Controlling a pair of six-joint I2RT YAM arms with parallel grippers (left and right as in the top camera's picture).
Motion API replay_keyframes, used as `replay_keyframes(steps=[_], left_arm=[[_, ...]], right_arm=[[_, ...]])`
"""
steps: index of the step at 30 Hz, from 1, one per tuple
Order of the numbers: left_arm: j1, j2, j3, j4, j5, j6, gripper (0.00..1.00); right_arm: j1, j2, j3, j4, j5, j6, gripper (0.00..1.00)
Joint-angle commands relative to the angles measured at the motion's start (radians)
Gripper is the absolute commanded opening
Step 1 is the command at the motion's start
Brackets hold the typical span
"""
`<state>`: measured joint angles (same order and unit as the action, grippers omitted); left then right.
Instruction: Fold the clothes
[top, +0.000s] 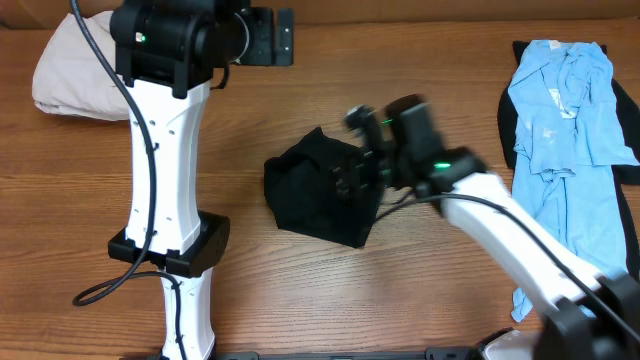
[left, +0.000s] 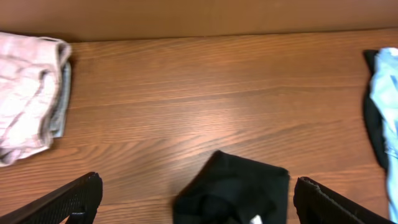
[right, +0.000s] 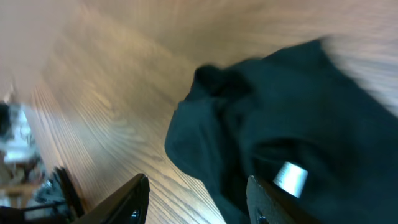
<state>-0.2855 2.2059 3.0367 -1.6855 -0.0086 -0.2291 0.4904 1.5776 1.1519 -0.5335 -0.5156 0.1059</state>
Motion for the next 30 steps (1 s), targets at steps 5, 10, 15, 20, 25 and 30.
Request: replay_keyframes(steps=[5,10,15,20,25,30], left_arm=[[0.010,-0.008,-0.011,-0.004,-0.056,0.028,1.00],[0.010,-0.007,-0.033,-0.004,-0.093,0.028,1.00],[0.010,-0.007,-0.069,-0.004,-0.093,0.028,1.00],[0.011,-0.007,-0.106,-0.004,-0.104,0.028,1.00],[0.010,-0.007,-0.110,-0.002,-0.119,0.027,1.00],[0.011,-0.007,-0.110,0.002,-0.153,0.027,1.00]], right_arm=[[0.109,0.173,0.011,0.080,0.071,-0.013,0.55],[0.113,0.198,0.011,0.101,0.071,-0.009,0.49],[0.096,0.195,0.019,0.089,0.070,0.007,0.04],[0.096,0.142,0.091,-0.146,0.070,0.034,0.04],[0.095,0.074,0.127,-0.430,0.074,0.105,0.04],[0.108,0.074,0.071,-0.613,0.123,0.105,0.41]])
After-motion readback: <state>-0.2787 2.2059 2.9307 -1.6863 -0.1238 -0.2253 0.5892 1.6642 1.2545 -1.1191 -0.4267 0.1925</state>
